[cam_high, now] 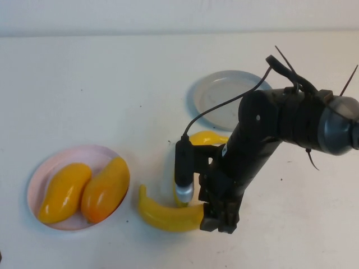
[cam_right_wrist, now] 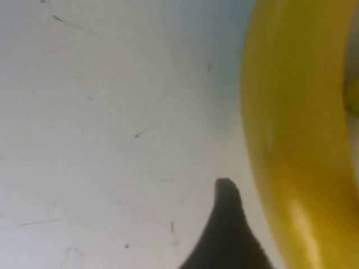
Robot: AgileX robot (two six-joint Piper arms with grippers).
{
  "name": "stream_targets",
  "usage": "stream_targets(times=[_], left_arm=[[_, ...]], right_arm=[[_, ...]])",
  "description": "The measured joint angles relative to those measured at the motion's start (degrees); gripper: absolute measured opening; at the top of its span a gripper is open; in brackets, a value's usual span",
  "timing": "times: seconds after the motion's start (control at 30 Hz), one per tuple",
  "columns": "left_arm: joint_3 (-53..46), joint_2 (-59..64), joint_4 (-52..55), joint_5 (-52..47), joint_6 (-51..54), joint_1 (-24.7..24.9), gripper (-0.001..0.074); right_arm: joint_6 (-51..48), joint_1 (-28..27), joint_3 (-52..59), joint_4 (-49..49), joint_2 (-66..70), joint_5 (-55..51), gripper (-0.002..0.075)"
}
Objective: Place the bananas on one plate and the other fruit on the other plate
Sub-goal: Put another type of fruit in the right plate
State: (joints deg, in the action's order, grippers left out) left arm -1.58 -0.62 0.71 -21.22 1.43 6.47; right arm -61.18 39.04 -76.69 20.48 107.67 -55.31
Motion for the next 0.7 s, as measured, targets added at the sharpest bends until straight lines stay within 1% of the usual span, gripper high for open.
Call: stream_targets(times=[0.23, 0.37, 0.5, 0.6, 0.7], left_arm=[[0.0, 0.0, 0.0, 0.0, 0.0, 0.0, 0.0], [0.0, 0.0, 0.0, 0.0, 0.0, 0.0, 0.0], [0.0, 0.0, 0.0, 0.0, 0.0, 0.0, 0.0], [0.0, 0.0, 0.0, 0.0, 0.0, 0.0, 0.0], [0.0, 0.0, 0.0, 0.0, 0.0, 0.0, 0.0]], right_arm=[[-0.1, 0.0, -1.2, -1.9, 3.5, 1.3, 0.0446], [-0.1, 0.0, -1.2, -2.7, 4.5, 1.4, 0.043], [-0.1, 0.0, -1.2, -2.8, 4.5, 1.3, 0.0376], [-0.1, 0.5, -1.3, -3.0, 4.5, 0.6, 0.0314], [0.2, 1.2, -1.3, -3.0, 4.3, 0.0, 0.0309]])
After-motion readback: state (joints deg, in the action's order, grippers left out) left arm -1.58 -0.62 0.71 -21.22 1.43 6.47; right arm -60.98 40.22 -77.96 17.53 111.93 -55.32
